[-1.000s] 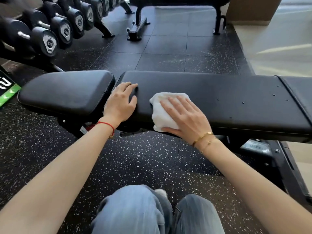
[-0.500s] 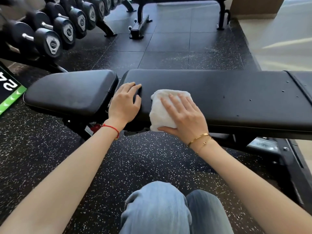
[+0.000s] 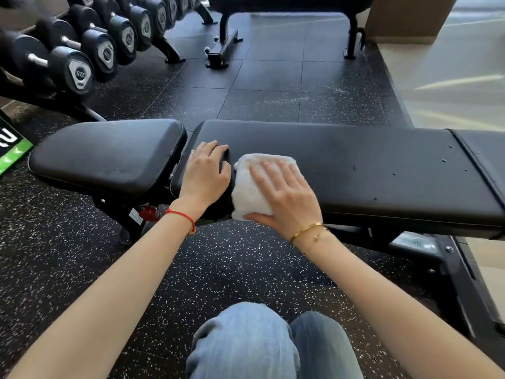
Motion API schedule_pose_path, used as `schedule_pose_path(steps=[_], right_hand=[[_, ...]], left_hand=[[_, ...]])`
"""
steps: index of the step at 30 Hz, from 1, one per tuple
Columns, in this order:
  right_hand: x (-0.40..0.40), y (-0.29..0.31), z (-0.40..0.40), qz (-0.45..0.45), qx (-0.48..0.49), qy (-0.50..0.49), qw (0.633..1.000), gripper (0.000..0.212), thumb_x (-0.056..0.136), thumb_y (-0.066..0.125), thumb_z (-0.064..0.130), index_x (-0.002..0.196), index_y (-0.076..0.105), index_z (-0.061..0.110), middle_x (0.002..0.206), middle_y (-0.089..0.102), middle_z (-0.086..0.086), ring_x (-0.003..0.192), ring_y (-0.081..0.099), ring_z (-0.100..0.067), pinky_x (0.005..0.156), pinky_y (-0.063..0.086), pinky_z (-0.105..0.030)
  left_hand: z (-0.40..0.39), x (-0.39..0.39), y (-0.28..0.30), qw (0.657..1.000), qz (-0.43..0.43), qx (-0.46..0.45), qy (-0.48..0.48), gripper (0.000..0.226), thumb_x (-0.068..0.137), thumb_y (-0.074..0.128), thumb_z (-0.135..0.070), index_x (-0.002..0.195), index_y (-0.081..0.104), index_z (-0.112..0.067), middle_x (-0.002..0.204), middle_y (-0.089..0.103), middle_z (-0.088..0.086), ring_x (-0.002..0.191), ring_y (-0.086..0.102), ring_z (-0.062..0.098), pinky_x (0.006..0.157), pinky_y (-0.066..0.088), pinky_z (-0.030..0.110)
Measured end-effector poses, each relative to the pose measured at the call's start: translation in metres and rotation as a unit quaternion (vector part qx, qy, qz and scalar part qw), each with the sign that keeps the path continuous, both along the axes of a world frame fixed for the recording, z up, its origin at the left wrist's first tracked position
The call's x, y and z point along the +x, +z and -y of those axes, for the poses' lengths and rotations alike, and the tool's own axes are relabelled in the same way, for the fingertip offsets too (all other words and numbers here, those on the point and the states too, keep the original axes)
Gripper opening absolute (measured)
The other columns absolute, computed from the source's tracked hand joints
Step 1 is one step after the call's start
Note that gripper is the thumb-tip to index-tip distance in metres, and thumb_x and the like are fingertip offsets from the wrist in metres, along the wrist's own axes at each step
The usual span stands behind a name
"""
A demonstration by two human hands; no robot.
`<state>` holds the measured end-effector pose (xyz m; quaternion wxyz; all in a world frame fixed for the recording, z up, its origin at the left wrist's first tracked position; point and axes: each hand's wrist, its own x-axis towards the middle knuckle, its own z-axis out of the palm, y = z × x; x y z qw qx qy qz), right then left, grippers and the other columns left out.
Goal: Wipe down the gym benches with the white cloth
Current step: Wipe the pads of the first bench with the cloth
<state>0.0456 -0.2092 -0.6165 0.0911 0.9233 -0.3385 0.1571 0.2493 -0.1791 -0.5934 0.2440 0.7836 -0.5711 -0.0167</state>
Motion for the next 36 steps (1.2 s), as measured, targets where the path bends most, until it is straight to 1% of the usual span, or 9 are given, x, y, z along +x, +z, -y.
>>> schedule_pose_path(steps=[3,7,11,13,17,22,27,32,36], right_hand=[[-0.037,0.004,0.002,0.031,0.001,0.008,0.999,0.086,0.083,0.049,0.077,0.144,0.046,0.017,0.144,0.051,-0.010,0.132,0.046,-0.036,0.113,0.034,-0.048],[-0.096,0.017,0.022,0.076,-0.003,-0.056,0.996,0.083,0.090,0.034,0.076,0.143,0.047,0.014,0.143,0.052,-0.009,0.132,0.046,-0.032,0.115,0.033,-0.042],[-0.067,0.025,0.076,0.030,0.092,-0.139,0.986,0.084,0.090,0.018,0.074,0.152,0.028,0.018,0.156,0.033,-0.005,0.145,0.021,-0.022,0.121,0.009,-0.038],[-0.031,0.021,0.093,0.004,0.102,-0.144,0.984,0.086,0.087,0.014,0.079,0.153,0.021,0.025,0.156,0.028,-0.003,0.146,0.016,-0.021,0.120,0.008,-0.042],[-0.007,0.018,0.069,0.018,0.107,-0.087,0.990,0.074,0.091,0.025,0.073,0.151,0.021,0.031,0.153,0.029,-0.003,0.143,0.021,-0.028,0.119,0.012,-0.045],[-0.070,0.018,0.067,0.032,0.096,-0.050,0.994,0.072,0.090,0.024,0.055,0.151,0.032,0.016,0.152,0.037,-0.013,0.142,0.028,-0.034,0.119,0.016,-0.046],[-0.056,0.024,0.136,0.003,0.109,-0.158,0.981,0.075,0.091,0.019,0.075,0.149,0.028,0.028,0.154,0.033,-0.002,0.145,0.021,-0.022,0.120,0.012,-0.044],[0.010,0.025,0.110,-0.008,0.131,-0.077,0.988,0.079,0.088,0.015,0.076,0.151,0.024,0.029,0.157,0.029,-0.003,0.146,0.018,-0.028,0.120,0.010,-0.048],[-0.025,0.022,0.080,0.014,0.145,-0.029,0.989,0.078,0.089,0.026,0.076,0.153,0.018,0.032,0.159,0.022,0.001,0.147,0.014,-0.025,0.121,0.009,-0.044]], left_hand=[[0.003,-0.005,-0.005,0.999,0.025,-0.013,0.015,0.056,0.087,0.035,-0.031,0.133,0.057,-0.009,0.142,0.051,0.016,0.137,0.040,0.033,0.116,0.026,0.049],[0.004,-0.009,-0.009,0.998,0.049,-0.015,0.022,0.056,0.090,0.034,-0.035,0.136,0.055,-0.012,0.145,0.049,0.014,0.139,0.038,0.030,0.118,0.024,0.048],[0.004,-0.011,-0.010,0.998,0.061,-0.018,0.029,0.056,0.089,0.035,-0.035,0.137,0.054,-0.013,0.146,0.049,0.013,0.140,0.037,0.030,0.118,0.024,0.048],[0.004,-0.011,-0.010,0.998,0.060,-0.019,0.027,0.056,0.088,0.037,-0.034,0.137,0.054,-0.012,0.146,0.049,0.013,0.140,0.038,0.030,0.118,0.024,0.048],[0.002,-0.009,-0.010,0.998,0.057,-0.026,0.022,0.055,0.089,0.037,-0.034,0.137,0.054,-0.013,0.146,0.049,0.011,0.140,0.038,0.029,0.119,0.024,0.047],[0.001,-0.008,-0.011,0.998,0.056,-0.028,0.019,0.055,0.089,0.037,-0.034,0.139,0.053,-0.015,0.148,0.048,0.010,0.141,0.036,0.027,0.120,0.022,0.045],[0.003,-0.013,-0.010,0.997,0.057,-0.032,0.035,0.055,0.089,0.036,-0.035,0.137,0.054,-0.014,0.147,0.049,0.010,0.141,0.037,0.027,0.120,0.022,0.046],[0.002,-0.011,-0.010,0.997,0.059,-0.030,0.032,0.056,0.088,0.037,-0.035,0.137,0.054,-0.014,0.147,0.049,0.010,0.141,0.037,0.026,0.120,0.021,0.045],[0.000,-0.010,-0.009,0.997,0.059,-0.029,0.026,0.056,0.089,0.037,-0.035,0.138,0.053,-0.015,0.148,0.048,0.009,0.142,0.036,0.025,0.121,0.020,0.043]])
